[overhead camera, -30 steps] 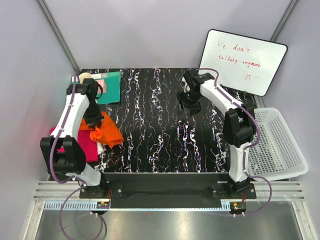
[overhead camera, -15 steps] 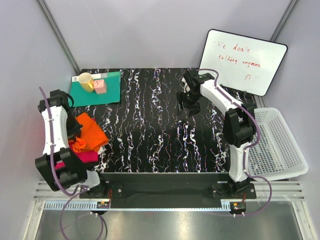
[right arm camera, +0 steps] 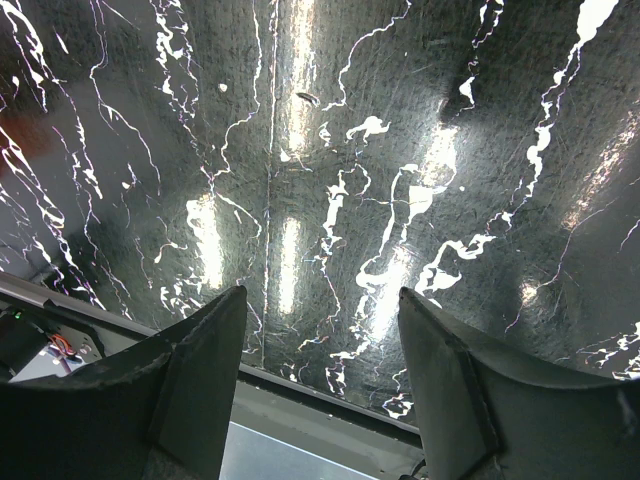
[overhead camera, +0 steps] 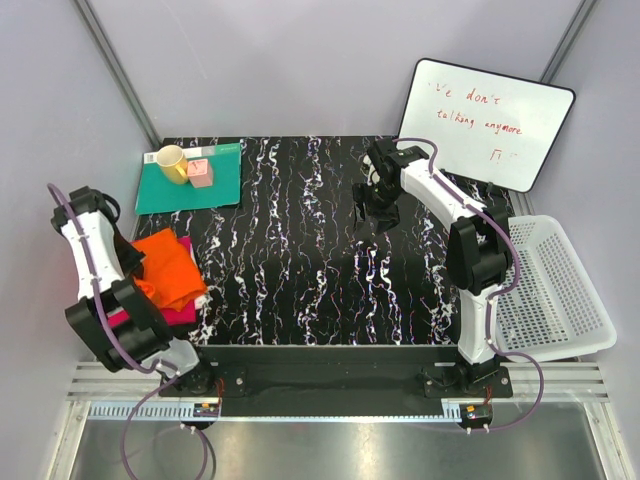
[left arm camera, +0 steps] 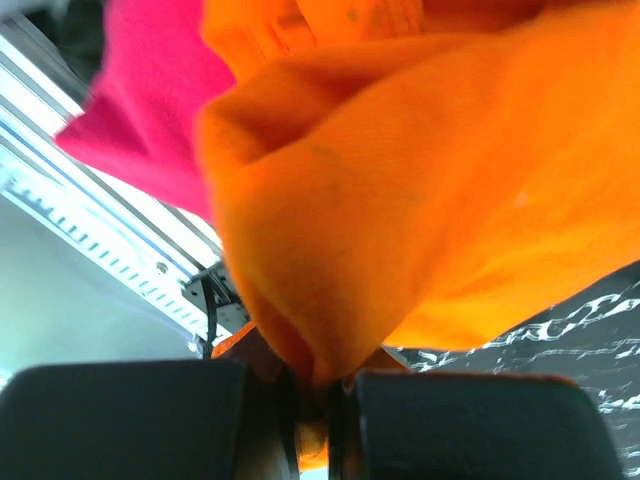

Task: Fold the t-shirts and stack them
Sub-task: Put the neatly folded tshirt into the corner of the board with the left arm

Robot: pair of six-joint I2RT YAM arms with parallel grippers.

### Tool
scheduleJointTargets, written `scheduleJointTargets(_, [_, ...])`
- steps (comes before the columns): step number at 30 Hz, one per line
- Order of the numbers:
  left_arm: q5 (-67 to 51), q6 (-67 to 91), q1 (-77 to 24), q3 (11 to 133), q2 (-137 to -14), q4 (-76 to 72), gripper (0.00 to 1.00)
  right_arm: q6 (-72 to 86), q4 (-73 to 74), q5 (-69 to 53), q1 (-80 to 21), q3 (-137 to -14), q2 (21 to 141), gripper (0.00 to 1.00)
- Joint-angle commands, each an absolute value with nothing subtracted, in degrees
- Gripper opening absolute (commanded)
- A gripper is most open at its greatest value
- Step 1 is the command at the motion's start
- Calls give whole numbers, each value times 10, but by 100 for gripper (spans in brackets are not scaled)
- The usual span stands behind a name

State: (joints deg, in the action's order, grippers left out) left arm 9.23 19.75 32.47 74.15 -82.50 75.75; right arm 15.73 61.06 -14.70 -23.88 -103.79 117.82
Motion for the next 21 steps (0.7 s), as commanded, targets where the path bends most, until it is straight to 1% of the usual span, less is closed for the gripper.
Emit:
scheduleJointTargets(1, [138, 185, 349, 801, -845, 736, 0, 162, 599, -163, -236, -1040, 1172, 70])
scheduleJointTargets(5, [140, 177, 373, 802, -867, 731, 0, 162, 600, -163, -236, -1040, 1173, 70])
scheduleJointTargets(8, [140, 181, 386, 778, -874, 726, 0, 161, 600, -162, -236, -1041, 1176, 70])
scheduleJointTargets(9, [135, 182, 397, 761, -875, 723, 9, 161, 601, -161, -236, -1043, 1178, 70])
scheduleJointTargets(10, [132, 183, 404, 753, -874, 720, 14, 160, 601, -161, -236, -1045, 1177, 70])
scheduleJointTargets(11, [131, 185, 420, 747, -873, 713, 23, 160, 601, -160, -236, -1045, 1178, 70])
scheduleJointTargets(12, [128, 187, 431, 737, -870, 708, 54, 159, 601, -158, -236, -1045, 1177, 70])
scheduleJointTargets(13, [133, 192, 439, 736, -868, 706, 72, 159, 601, -158, -236, -1045, 1177, 70])
scheduleJointTargets(14, [141, 194, 451, 737, -861, 702, 99, 158, 601, -159, -236, -1045, 1176, 70])
scheduleJointTargets(17, [146, 192, 457, 762, -843, 702, 99, 158, 601, -159, -236, -1042, 1175, 70])
scheduleJointTargets(21, [125, 192, 457, 811, -810, 701, 99, 158, 602, -165, -236, -1044, 1180, 70])
